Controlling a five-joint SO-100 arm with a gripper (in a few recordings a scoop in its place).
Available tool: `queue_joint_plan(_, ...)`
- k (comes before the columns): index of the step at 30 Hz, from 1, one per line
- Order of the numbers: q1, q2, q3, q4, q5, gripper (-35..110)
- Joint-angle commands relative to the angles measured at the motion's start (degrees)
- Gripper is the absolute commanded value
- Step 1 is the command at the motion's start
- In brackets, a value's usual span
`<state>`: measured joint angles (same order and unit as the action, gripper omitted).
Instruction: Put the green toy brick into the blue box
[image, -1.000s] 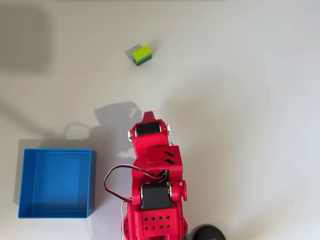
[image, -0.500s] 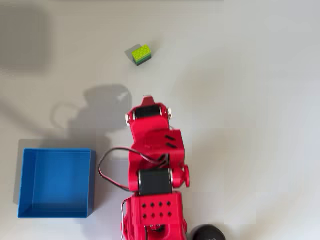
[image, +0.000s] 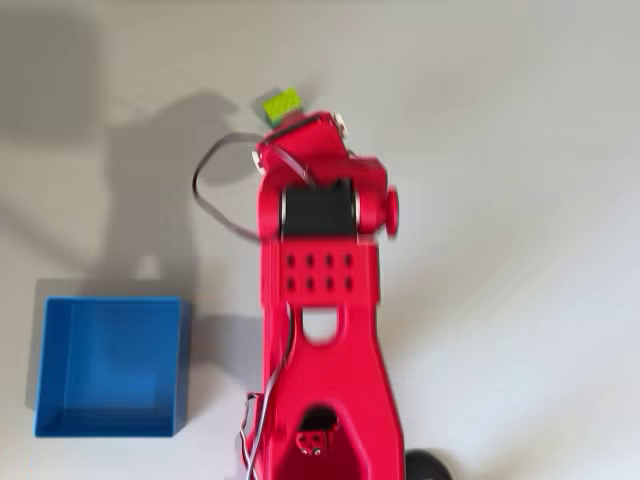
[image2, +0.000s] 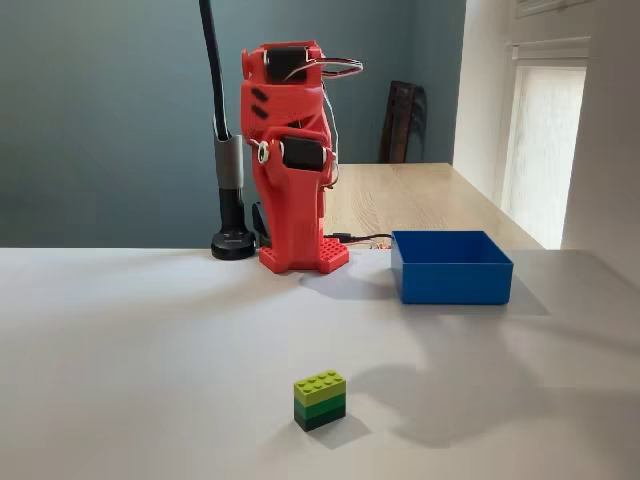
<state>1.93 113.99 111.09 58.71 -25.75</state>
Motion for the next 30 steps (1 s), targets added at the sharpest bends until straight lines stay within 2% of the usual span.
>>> queue_joint_plan(1, 2.4, -7.8, -9.1, 3.2, -6.7, 36)
queue_joint_plan(10, 2.6, -21.5, -20.9, 4.9, -10.5, 40)
queue_joint_plan(30, 1.0, -46.1, -43.8, 9.9, -11.6, 35)
